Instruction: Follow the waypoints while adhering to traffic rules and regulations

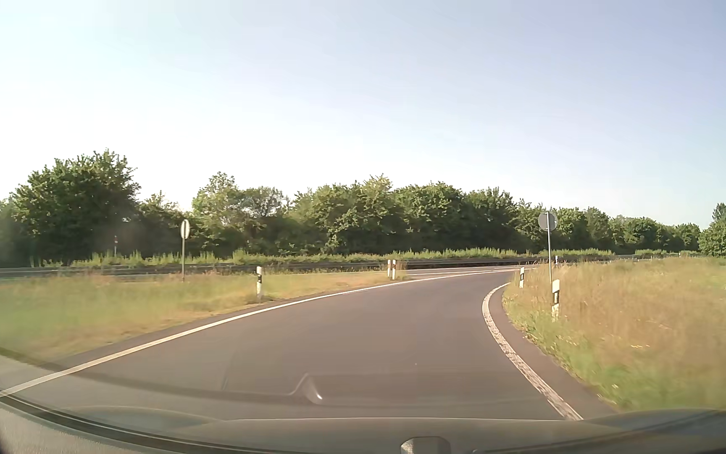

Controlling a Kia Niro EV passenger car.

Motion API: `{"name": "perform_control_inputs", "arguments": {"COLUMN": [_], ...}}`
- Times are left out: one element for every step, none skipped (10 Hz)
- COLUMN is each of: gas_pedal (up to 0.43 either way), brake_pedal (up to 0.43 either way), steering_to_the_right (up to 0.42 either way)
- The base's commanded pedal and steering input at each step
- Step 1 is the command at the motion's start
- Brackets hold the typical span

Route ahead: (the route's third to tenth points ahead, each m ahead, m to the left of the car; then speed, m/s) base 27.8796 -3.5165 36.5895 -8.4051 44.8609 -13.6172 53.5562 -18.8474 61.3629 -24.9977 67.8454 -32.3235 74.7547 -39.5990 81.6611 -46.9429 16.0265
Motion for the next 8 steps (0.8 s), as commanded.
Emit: {"name": "perform_control_inputs", "arguments": {"gas_pedal": [0.028, 0.028, 0.028, 0.039, 0.039, 0.039, 0.039, 0.039], "brake_pedal": [0.03, 0.03, 0.03, 0.03, 0.03, 0.03, 0.03, 0.03], "steering_to_the_right": [0.07, 0.072, 0.072, 0.073, 0.075, 0.076, 0.078, 0.078]}}
